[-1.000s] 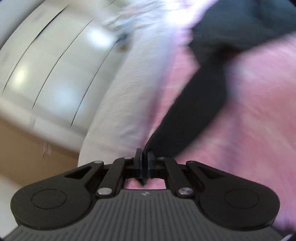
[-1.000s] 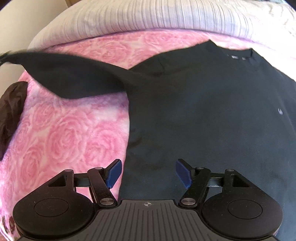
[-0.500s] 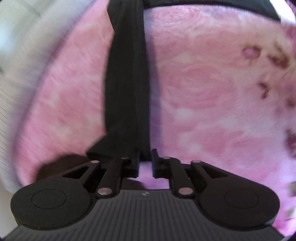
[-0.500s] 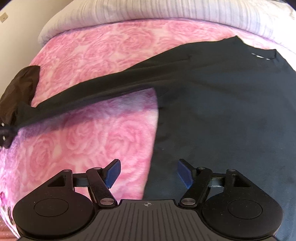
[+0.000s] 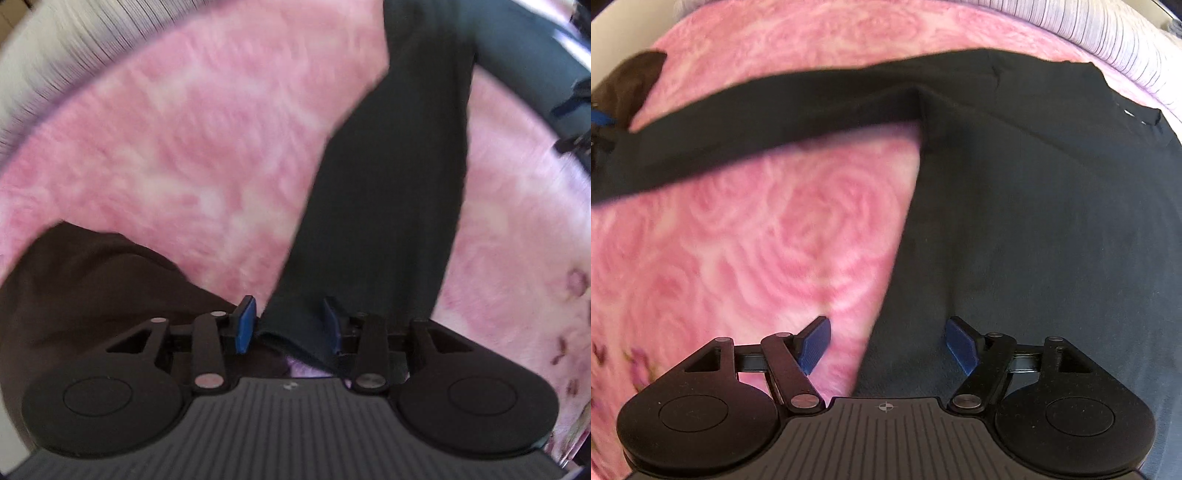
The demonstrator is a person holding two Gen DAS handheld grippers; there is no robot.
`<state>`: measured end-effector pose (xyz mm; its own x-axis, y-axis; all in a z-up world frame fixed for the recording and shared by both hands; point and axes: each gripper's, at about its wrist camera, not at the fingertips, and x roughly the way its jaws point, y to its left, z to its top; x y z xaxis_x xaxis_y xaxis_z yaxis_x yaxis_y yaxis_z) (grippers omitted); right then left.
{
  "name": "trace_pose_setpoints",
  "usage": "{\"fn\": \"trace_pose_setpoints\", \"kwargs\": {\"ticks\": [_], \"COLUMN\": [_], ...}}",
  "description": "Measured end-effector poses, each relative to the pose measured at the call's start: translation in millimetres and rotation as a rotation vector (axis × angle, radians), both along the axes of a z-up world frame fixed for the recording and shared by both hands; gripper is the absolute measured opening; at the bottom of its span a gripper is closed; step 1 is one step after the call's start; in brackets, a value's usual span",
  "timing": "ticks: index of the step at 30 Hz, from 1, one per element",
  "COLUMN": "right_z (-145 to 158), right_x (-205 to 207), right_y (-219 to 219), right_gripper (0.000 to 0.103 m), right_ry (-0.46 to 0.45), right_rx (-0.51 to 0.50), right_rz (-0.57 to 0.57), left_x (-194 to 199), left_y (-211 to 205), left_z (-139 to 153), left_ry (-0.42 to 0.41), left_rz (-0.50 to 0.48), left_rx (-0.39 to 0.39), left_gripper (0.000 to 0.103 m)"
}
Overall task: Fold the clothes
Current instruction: 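Fold the held sleeve across the shirt body with the left gripper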
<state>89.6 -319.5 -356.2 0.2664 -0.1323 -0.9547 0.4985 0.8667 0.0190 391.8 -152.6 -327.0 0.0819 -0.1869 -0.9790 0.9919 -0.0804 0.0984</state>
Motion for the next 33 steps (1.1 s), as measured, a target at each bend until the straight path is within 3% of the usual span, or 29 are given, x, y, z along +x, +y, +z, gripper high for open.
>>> {"fn": "trace_pose_setpoints", "kwargs": {"ticks": [1,3,6,8,9,13,16,19,22,25,28,33], "right_z": [0,3,5,5,5,9,19,35,54,68,71,51], "right_x": [-3,-11,-28,-39,-42,-41,-23,1,30,64,101,158], "right_y": [0,-1,-5,-7,-7,-5,-5,-12,-29,-51,-68,-75], "right_gripper": [0.072,0.073,0.073,0.073,0.073,0.073,0.073,0.073,0.073,0.073,0.073,0.073], "right_ry": [0.000,0.012,0.025,0.031,0.033,0.031,-0.018,-0.135,-0.269,-0.327,-0.324,-0.216], "right_rx": [0.001,0.005,0.016,0.031,0.034,0.025,0.001,-0.013,-0.027,-0.040,-0.066,-0.150], "right_rz": [0.006,0.008,-0.028,-0.063,-0.073,-0.081,-0.052,-0.021,0.010,0.061,0.187,0.538], "left_x": [-1,-3,1,10,14,16,12,26,29,31,32,31], "left_y": [-1,0,5,9,9,14,18,10,20,35,50,60], "left_z": [-3,6,47,65,67,41,36,36,56,74,78,60], "left_ry": [0.018,0.036,-0.072,-0.109,-0.097,0.031,0.041,0.150,0.269,0.409,0.463,0.418], "left_rz": [-0.004,-0.008,0.014,0.066,0.088,0.109,0.131,0.182,0.171,0.183,0.218,0.231], "left_rx": [0.019,0.008,-0.136,-0.183,-0.175,-0.006,-0.014,-0.012,0.004,0.003,-0.003,0.004], "left_gripper": [0.015,0.003,0.003,0.003,0.003,0.005,0.004,0.003,0.002,0.002,0.002,0.001]}}
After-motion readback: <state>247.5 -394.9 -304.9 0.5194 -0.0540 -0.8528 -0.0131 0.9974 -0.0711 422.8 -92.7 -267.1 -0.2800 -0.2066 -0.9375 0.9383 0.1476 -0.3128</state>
